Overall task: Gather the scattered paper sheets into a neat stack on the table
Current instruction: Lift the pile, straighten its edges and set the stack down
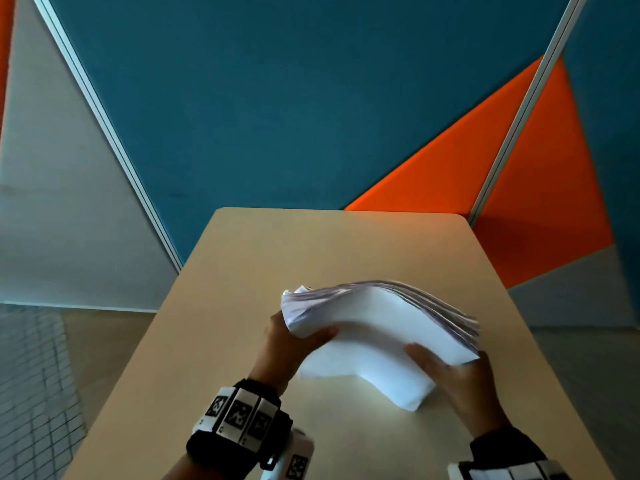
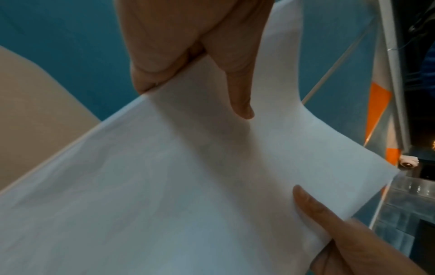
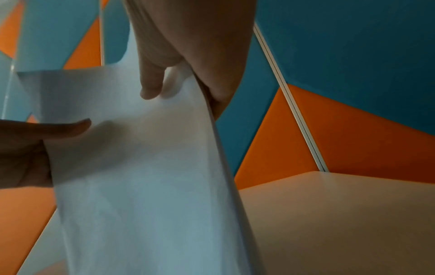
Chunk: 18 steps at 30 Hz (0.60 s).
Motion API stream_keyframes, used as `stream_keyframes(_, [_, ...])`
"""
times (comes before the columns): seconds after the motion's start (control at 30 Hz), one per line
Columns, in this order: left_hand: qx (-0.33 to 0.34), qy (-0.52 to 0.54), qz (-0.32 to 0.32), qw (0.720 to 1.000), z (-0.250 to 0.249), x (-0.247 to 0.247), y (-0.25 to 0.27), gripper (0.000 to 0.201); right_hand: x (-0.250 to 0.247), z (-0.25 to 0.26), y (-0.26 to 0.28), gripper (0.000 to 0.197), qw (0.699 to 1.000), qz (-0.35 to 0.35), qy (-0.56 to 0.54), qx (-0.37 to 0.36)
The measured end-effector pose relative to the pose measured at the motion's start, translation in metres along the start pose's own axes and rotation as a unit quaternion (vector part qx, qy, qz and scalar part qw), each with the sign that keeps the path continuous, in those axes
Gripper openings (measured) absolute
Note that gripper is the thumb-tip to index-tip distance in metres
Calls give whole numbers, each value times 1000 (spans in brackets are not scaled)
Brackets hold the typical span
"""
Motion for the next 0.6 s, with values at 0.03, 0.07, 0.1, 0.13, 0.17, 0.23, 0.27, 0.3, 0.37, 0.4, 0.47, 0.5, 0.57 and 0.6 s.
stream_keyframes(0.03, [-4, 7, 6, 1000, 4, 0, 0, 50, 2, -4, 2, 29, 1000, 9, 1, 6])
stream_keyframes(0.07, [-5, 6, 9, 1000, 7, 0, -1, 51, 3, -10, 5, 28, 1000, 18, 0, 16])
stream_keyframes(0.1, [-7, -7, 6, 1000, 9, 0, -2, 50, 4, -19, 9, 42, 999, 26, -4, 25])
stream_keyframes(0.13, [-11, -26, 1, 1000, 12, 0, -4, 47, 4, -31, 16, 66, 998, 37, -6, 40])
stream_keyframes(0.17, [-21, -33, -5, 999, 16, 0, -5, 43, 5, -42, 22, 84, 997, 47, -15, 57])
stream_keyframes(0.23, [-28, -47, -18, 998, 27, 0, -6, 37, 9, -64, 37, 77, 992, 78, -18, 94])
stream_keyframes(0.27, [-26, -57, -24, 998, 34, 0, -6, 34, 12, -70, 44, 57, 987, 108, -16, 114])
stream_keyframes(0.3, [-28, -73, -26, 997, 40, 1, -6, 34, 15, -71, 50, 36, 983, 127, -2, 133])
stream_keyframes(0.37, [-38, -98, -39, 994, 53, 2, -7, 29, 16, -66, 52, 22, 982, 121, 46, 137])
stream_keyframes(0.4, [-42, -100, -48, 993, 55, 2, -8, 24, 15, -63, 49, 26, 983, 108, 78, 123])
stream_keyframes(0.47, [-34, -94, -73, 992, 53, 0, -15, 27, 17, -58, 37, 16, 984, 105, 104, 100])
stream_keyframes(0.5, [-29, -88, -83, 992, 51, -2, -21, 30, 19, -60, 31, 18, 984, 109, 111, 89])
stream_keyframes(0.57, [-26, -82, -108, 990, 46, -5, -34, 33, 24, -60, 14, 29, 981, 127, 130, 65])
stream_keyframes(0.6, [-35, -84, -117, 989, 45, -7, -41, 33, 28, -59, 5, 30, 979, 143, 134, 60])
Point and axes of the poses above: each hand's wrist, its own y-axis away from the middle knuckle, its own x-axis out of the palm, z = x × y, the point moved 6 cm from there along -y, towards the middle knuckle, and after that the axes turned 15 degrees about -x, right-handed, at the moved point
